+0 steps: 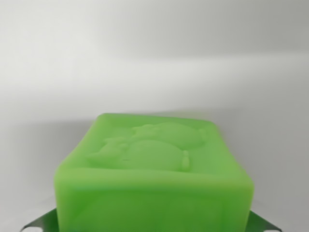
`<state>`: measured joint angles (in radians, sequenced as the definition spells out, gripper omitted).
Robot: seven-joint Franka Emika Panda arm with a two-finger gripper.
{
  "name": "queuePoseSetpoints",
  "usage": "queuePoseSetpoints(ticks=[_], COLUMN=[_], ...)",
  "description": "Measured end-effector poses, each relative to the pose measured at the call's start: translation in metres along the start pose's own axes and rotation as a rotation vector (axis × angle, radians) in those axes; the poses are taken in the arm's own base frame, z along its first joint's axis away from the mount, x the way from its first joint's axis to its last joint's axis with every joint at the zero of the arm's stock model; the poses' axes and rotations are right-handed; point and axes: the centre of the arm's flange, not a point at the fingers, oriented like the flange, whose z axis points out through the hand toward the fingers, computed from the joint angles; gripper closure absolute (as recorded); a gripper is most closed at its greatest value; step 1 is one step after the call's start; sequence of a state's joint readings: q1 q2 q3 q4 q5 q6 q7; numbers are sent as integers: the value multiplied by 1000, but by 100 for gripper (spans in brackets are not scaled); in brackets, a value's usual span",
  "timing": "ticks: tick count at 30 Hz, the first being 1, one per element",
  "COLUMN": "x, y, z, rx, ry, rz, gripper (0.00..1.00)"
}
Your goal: Stack cube
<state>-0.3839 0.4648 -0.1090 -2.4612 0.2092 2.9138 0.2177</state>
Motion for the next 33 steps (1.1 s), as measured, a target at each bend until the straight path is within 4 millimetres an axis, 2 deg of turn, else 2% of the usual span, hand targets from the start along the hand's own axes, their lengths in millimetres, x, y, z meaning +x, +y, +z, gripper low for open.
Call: queuePoseSetpoints(ticks=[17, 33], x=[0, 1], y=[0, 0], z=[-2, -32], rx=[0, 4], ry=[0, 3], rz=[0, 0], gripper=[100, 100])
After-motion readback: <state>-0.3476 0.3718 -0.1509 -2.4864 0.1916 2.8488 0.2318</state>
